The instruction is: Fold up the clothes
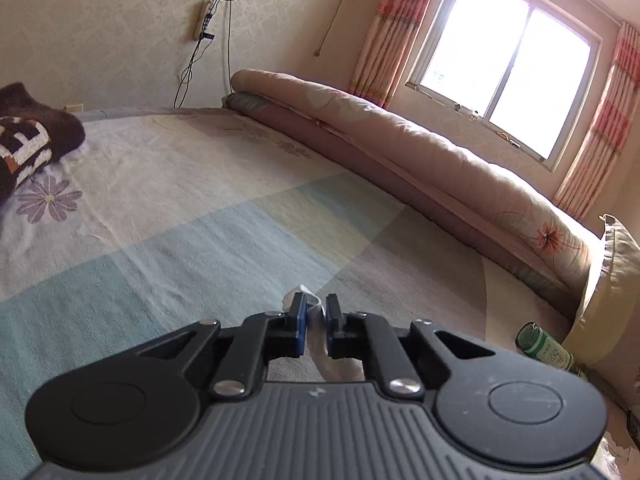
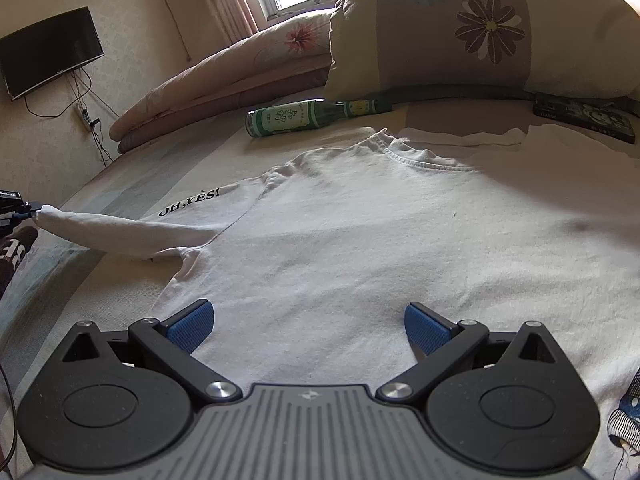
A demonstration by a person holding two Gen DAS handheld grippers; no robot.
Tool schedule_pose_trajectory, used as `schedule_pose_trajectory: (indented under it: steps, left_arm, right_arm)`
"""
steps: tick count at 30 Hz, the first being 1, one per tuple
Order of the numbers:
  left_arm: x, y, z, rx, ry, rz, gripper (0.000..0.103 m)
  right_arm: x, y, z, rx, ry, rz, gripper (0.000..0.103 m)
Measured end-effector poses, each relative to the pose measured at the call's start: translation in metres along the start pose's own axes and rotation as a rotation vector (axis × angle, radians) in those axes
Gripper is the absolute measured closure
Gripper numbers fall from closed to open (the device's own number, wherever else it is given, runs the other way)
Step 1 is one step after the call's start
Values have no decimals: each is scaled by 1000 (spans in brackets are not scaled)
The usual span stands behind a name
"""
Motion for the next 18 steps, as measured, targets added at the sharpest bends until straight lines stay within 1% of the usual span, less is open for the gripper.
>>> schedule_pose_trajectory:
  steps: [2, 5, 6, 8, 11, 14, 15, 16, 17, 18]
  left_arm:
    - [-8, 3, 4, 20, 40, 0, 99]
    - [-20, -1, 2, -25, 96, -5, 99]
    - [-20, -4, 1, -42, 95, -12, 99]
    - [-17, -12, 0, -78, 77, -26, 99]
    - [3, -25, -4, -139, 26, -89, 99]
    - [36, -39, -12, -200, -41, -203, 98]
    - [49, -45, -15, -227, -63, -246, 95]
    - [60, -51, -19, -250, -74, -288, 93]
    - [70, -57, -23, -271, -82, -330, 89]
    - [80, -63, -26, -292, -90, -372, 86]
  right_arm:
    - [0, 0, 0, 0, -1, 0, 0]
    - [0, 0, 0, -1, -3, 3, 0]
    - [-1, 0, 0, -1, -4, 3, 0]
    - [-1, 0, 0, -1, -4, 4, 0]
    - [-1, -1, 0, -1, -7, 8, 0]
    - [-2, -1, -1, -2, -11, 17, 0]
    - [-2, -1, -1, -3, -12, 19, 0]
    - [-2, -1, -1, -3, -12, 20, 0]
    - [-2, -1, 0, -4, -11, 20, 0]
    - [-2, -1, 0, -4, -10, 20, 0]
Point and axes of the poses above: each gripper's, at about its wrist camera, not at the fingertips, and z roughly against the way its jaws point, x to its right, y to its top, the point moved 4 cm from there along -z, roughly the way its jaws point
